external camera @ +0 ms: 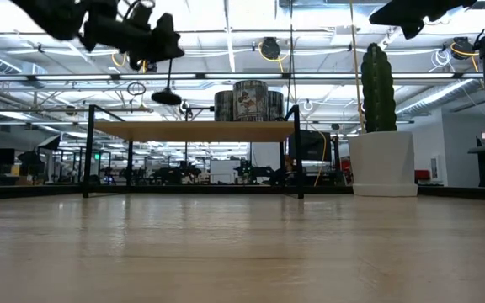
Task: Pick & Place candle stick holders
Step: Put the top right black candle holder on the shelf
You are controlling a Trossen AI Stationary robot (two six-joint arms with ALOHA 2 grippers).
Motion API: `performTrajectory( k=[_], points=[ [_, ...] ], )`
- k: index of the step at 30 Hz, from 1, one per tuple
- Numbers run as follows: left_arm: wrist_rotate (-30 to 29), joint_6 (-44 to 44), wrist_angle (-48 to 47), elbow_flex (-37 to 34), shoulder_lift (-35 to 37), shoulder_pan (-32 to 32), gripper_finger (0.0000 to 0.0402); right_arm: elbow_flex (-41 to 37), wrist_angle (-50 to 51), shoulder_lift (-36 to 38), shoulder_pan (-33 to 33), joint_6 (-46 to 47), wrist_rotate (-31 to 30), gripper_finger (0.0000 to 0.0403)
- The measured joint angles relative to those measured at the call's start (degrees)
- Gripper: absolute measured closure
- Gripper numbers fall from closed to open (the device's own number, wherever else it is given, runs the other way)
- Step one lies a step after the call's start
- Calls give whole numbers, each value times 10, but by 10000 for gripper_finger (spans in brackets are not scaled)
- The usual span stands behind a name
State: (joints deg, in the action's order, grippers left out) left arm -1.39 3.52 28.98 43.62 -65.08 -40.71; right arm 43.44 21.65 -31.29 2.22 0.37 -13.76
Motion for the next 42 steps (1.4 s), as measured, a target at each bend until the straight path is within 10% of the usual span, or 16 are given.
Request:
performTrajectory(
  k=[13, 42],
  points=[
    [95, -11, 148, -106, -2, -94, 376, 0, -2, 0, 0, -11, -42, 403],
    [132, 8, 248, -107, -89, -153, 376, 0, -3, 0, 0, 20, -44, 403]
  ],
)
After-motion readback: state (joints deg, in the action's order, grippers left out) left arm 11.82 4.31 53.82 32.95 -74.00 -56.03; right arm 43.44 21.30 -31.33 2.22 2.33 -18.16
